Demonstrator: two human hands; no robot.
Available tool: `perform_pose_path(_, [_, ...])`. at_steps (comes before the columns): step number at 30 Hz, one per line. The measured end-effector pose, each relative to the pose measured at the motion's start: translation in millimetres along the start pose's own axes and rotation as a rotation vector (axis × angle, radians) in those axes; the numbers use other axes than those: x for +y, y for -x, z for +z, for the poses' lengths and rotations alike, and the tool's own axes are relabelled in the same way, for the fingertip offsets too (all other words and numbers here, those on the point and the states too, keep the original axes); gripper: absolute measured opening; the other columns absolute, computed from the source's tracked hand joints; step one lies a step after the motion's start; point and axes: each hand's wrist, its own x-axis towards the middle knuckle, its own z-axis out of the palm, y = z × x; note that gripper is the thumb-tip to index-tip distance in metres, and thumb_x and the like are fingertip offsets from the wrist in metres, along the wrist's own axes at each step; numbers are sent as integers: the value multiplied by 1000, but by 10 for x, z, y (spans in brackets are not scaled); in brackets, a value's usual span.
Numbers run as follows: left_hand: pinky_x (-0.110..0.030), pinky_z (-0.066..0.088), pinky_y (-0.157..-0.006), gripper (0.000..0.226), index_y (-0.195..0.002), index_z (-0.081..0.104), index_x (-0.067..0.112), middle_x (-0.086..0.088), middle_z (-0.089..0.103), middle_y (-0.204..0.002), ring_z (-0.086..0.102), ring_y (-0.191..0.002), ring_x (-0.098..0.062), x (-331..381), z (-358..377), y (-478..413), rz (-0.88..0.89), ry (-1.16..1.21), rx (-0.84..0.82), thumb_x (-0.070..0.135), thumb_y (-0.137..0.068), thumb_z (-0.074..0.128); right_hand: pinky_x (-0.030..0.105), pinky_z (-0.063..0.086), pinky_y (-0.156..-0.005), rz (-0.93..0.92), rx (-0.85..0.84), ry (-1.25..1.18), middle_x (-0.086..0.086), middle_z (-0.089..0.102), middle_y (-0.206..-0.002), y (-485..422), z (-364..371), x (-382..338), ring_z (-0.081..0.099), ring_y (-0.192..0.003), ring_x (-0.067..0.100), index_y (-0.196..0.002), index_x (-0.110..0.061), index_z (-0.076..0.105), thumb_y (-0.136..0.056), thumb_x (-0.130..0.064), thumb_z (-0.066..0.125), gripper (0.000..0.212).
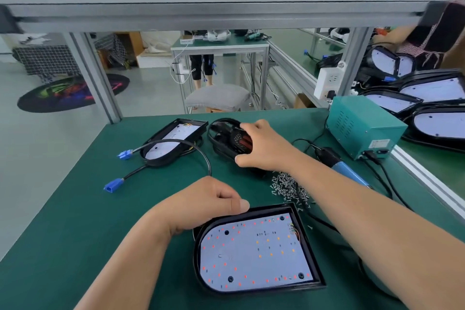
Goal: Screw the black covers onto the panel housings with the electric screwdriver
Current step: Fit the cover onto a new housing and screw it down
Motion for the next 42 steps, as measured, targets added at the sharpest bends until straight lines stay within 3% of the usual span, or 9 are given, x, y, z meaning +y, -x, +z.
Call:
perform_pose_path(5, [-31, 30, -63, 52, -81, 70, 3, -3, 46, -72, 37, -70, -18, 7, 7, 3, -12, -7, 14, 54, -87, 76, 48, 46, -106, -44, 51, 105, 5, 51, -144, -15, -10, -36, 51, -129, 27, -155, -28, 48, -77, -62, 61, 86])
perform_pose_path(11, [-31, 29, -62, 50, -75, 67, 5, -3, 41, -70, 34, -69, -19, 32, 8, 7, -8, -12, 1, 53, -88, 75, 43, 52, -88, -90, 66, 185, -1, 63, -109, -7, -89, -23, 60, -102, 26, -122, -23, 68, -77, -63, 71, 60])
perform_pose_path(16, [-29, 30, -60, 52, -78, 65, -1, -5, 41, -71, 35, -69, -18, 48, 12, 22, -5, -12, 1, 49, -90, 75, 28, 44, -89, -54, 50, -99, -5, 63, -138, 37, -169, 86, 60, -120, 15, -146, -25, 60, -70, -71, 69, 89])
perform_pose_path(23, [-32, 31, -65, 48, -75, 67, 4, -3, 43, -70, 36, -70, -19, 51, 2, 30, -8, 9, -4, 47, -91, 76, 25, 49, -99, -32, 119, -415, -26, 69, -126, 278, -268, 98, 63, -114, -10, -134, -46, 64, -73, -64, 73, 64])
perform_pose_path(27, [-30, 35, -64, 36, -77, 71, 7, -4, 53, -70, 43, -67, -18, 37, -7, 27, -39, 31, -29, 40, -90, 74, 27, 45, -112, -208, 152, -492, -19, 60, -144, 712, -312, 88, 57, -133, -1, -147, -35, 58, -77, -55, 79, 76])
perform_pose_path(30, [-14, 40, -52, 21, -94, 82, 12, 3, 71, -75, 55, -59, -4, 45, -18, 38, -83, 95, -74, 24, -89, 66, 25, 39, -118, -324, 135, -490, -15, 51, -156, 1115, -311, 133, 47, -147, 8, -150, -28, 57, -78, -47, 83, 79])
perform_pose_path(33, [-18, 29, -47, 31, -105, 78, 11, -6, 52, -75, 38, -53, -8, 36, -35, 58, -74, 65, -30, 37, -91, 72, 31, 38, -121, -431, 67, -423, -8, 42, -165, 1512, -319, 176, 40, -154, 17, -152, -27, 56, -78, -45, 88, 83])
perform_pose_path(37, [-27, 19, -49, 37, -67, 64, 20, -1, 33, -62, 24, -54, -14, 22, -45, 61, -40, 85, -37, 49, -88, 71, 43, 40, -121, -481, -49, -315, -5, 37, -168, 1867, -300, 193, 34, -157, 24, -152, -27, 57, -80, -44, 91, 82])
perform_pose_path(42, [-16, 31, -46, 22, -94, 80, 16, 9, 58, -64, 41, -52, -4, -20, -57, 62, -55, 174, -149, 31, -104, 67, 49, 33, -123, -576, -109, -52, -6, 34, -169, 2020, -236, 101, 29, -158, 26, -153, -26, 57, -84, -60, 84, 82])
